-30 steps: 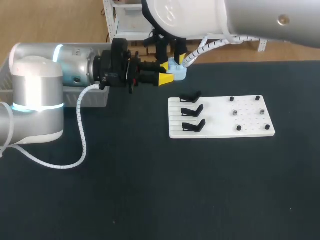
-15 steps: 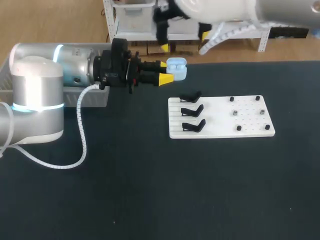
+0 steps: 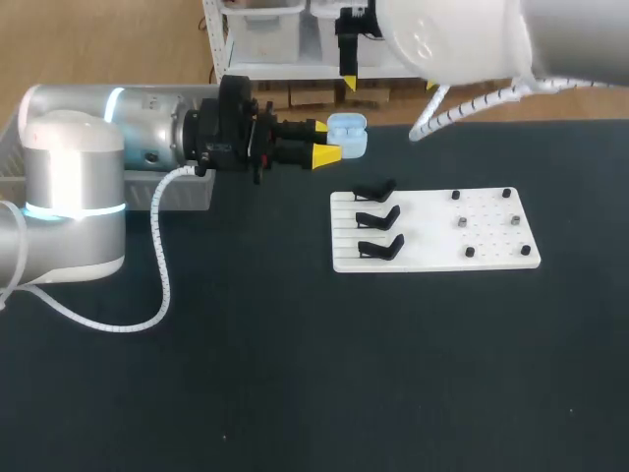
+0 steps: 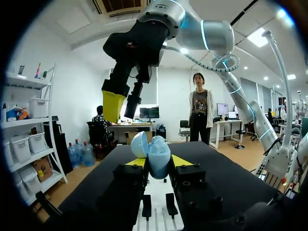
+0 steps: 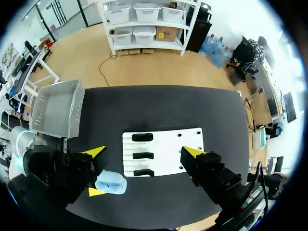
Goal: Pick up each earbud case from the left stands, insert the matching earbuds, close the lid, and place the case in the box.
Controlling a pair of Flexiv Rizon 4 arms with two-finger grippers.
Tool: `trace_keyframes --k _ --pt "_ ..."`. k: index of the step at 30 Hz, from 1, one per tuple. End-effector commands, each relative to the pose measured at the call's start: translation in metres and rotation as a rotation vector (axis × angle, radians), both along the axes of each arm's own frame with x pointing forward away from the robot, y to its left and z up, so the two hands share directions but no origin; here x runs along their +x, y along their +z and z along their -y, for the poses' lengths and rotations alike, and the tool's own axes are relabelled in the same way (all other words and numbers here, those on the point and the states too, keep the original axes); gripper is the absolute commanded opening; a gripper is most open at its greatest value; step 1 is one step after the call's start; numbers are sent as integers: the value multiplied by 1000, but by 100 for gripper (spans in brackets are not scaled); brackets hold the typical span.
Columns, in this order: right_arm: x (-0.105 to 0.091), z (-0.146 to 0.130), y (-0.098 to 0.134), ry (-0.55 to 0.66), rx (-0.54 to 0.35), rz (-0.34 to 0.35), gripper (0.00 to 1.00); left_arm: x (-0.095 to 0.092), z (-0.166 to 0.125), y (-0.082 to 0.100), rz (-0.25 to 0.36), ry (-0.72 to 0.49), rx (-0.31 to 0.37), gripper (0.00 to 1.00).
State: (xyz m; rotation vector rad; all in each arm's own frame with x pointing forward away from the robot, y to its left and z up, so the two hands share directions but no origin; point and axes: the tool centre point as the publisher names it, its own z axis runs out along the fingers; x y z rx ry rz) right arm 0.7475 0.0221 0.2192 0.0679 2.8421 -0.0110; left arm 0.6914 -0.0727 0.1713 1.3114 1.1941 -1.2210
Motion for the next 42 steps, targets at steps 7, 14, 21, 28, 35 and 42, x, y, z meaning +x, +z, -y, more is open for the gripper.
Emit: trace_keyframes --k 7,14,21,28,35,42 --pt "-3 -3 -25 31 -27 -16 100 -2 0 -1 4 5 -2 0" --pt "-21 -2 -23 56 -19 -27 100 -2 0 -1 4 5 -2 0" --pt "-42 1 -21 107 -7 -79 100 -2 0 -1 4 5 -2 0" --pt "-49 13 2 62 17 104 100 -2 0 -1 4 5 -2 0" --pt "-84 36 50 199 157 274 100 -9 -10 14 -30 59 -15 0" --pt "-97 45 59 251 211 285 100 -40 -43 57 -24 250 0 0"
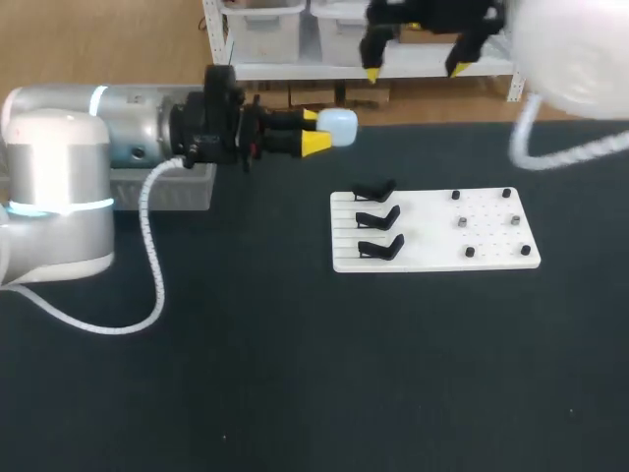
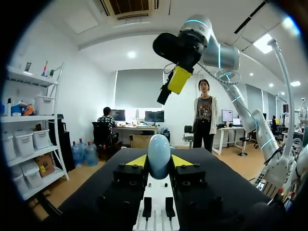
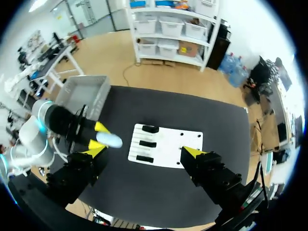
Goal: Pick up each earbud case from the left stands, insert the matching earbuds, close the lid, and place the case in the box.
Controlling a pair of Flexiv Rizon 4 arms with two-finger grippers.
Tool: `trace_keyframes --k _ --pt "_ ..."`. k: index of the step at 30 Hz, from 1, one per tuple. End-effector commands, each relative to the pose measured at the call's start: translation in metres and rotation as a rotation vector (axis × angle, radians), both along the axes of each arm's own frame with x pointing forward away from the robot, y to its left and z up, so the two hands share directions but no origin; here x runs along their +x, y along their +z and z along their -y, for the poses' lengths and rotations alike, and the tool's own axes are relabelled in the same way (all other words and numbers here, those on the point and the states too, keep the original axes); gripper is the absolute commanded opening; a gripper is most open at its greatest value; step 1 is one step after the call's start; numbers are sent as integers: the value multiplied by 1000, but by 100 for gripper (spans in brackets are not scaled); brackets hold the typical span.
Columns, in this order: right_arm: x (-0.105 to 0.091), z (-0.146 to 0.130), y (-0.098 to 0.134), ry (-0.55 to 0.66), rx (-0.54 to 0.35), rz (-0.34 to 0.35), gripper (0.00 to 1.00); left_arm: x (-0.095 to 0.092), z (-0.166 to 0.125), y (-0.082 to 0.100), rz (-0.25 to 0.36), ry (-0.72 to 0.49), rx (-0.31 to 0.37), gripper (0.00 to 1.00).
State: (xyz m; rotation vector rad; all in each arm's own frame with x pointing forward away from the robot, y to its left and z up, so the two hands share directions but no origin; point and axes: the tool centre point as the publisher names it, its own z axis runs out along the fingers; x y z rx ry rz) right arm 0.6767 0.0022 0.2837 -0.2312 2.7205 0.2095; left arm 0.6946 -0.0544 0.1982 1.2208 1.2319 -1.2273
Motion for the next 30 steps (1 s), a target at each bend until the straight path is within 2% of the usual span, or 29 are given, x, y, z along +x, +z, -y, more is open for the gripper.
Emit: trace_keyframes --k 1,2,4,7,11,16,18,20,24,26,30 --pt "-27 25 -5 13 108 165 100 -45 -31 36 16 229 31 0" --pt "-27 25 -5 13 108 165 100 -46 -39 42 17 267 20 0" --pt "-27 25 -5 13 108 165 100 -44 -58 48 22 342 39 0" --pt "-27 25 -5 13 108 165 100 -30 -88 48 6 435 69 0" --pt "-27 25 -5 13 108 165 100 6 -133 24 -61 541 150 0" --pt "-27 25 -5 13 108 165 100 50 -186 -1 -148 619 159 0" --pt "-27 25 -5 13 108 165 100 68 -204 -8 -167 644 214 0" --pt "-27 25 -5 13 108 165 100 88 -223 -15 -186 654 237 0" --pt "-27 25 -5 13 108 165 100 122 -248 -26 -214 664 290 0" --pt "-27 25 -5 13 108 165 100 137 -256 -32 -222 655 336 0" --pt "-27 25 -5 13 108 165 100 157 -269 -44 -243 643 369 0"
